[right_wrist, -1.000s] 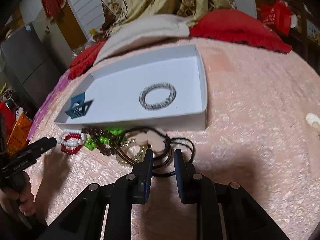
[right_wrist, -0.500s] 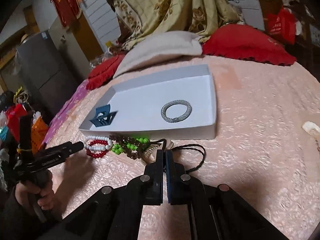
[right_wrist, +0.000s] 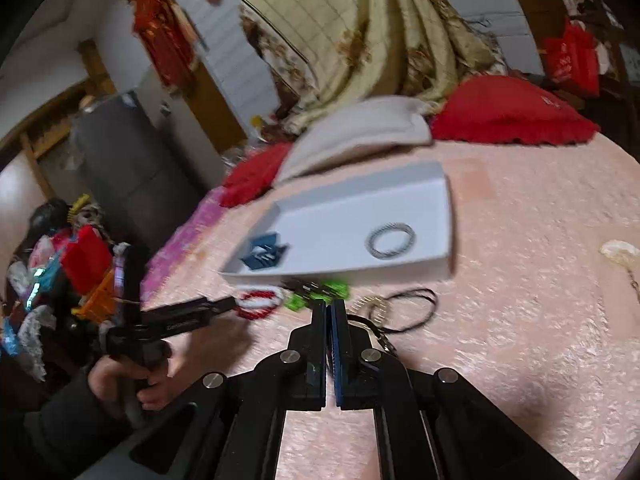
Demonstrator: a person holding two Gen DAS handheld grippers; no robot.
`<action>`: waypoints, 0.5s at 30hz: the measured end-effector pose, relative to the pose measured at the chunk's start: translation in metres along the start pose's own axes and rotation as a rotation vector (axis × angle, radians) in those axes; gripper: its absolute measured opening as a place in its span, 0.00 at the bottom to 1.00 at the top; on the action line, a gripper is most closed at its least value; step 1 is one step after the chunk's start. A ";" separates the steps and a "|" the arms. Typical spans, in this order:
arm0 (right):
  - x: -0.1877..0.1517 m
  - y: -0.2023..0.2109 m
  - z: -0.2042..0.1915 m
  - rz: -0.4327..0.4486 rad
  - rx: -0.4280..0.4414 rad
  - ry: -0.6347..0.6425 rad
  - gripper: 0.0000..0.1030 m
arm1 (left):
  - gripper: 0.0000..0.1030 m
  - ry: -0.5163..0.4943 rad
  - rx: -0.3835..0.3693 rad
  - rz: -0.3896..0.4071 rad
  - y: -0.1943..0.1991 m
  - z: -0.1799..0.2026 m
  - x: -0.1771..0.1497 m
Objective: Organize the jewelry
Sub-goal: 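Reach the right tool to the pink flower hair tie and grasp it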
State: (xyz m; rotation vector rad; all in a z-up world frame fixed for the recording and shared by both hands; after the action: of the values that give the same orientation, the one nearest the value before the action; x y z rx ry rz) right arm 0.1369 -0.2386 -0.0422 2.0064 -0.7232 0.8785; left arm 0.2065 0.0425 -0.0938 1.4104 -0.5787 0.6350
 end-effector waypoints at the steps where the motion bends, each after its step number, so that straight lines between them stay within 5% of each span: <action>1: 0.000 0.000 0.001 -0.002 0.022 -0.028 0.02 | 0.71 -0.002 0.001 -0.001 0.000 0.001 0.000; 3: 0.002 0.003 -0.002 0.012 0.035 -0.017 0.02 | 0.71 -0.002 -0.002 -0.002 -0.001 0.001 0.000; 8: -0.009 -0.018 0.038 -0.074 -0.225 -0.023 0.02 | 0.71 -0.003 -0.005 -0.003 -0.001 0.002 0.000; 11: -0.006 -0.017 0.055 -0.071 -0.298 -0.051 0.02 | 0.71 -0.004 -0.005 -0.001 -0.001 0.002 0.001; 15: -0.011 -0.011 0.073 -0.093 -0.345 -0.117 0.14 | 0.71 -0.001 -0.004 -0.003 -0.001 0.001 0.001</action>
State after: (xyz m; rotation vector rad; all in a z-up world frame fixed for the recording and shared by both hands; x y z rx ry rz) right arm 0.1625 -0.2926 -0.0871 1.7760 -0.7822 0.5430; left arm 0.2075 0.0416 -0.0939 1.4076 -0.5787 0.6307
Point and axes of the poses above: each gripper's, at about its wrist camera, not at the fingertips, and y roughly against the way its jaws point, z to its right, x to its top, the point moved 6 cm from there along -y, roughly the way its jaws point, and after that the axes turned 7 degrees about z, right-handed, at the moved point
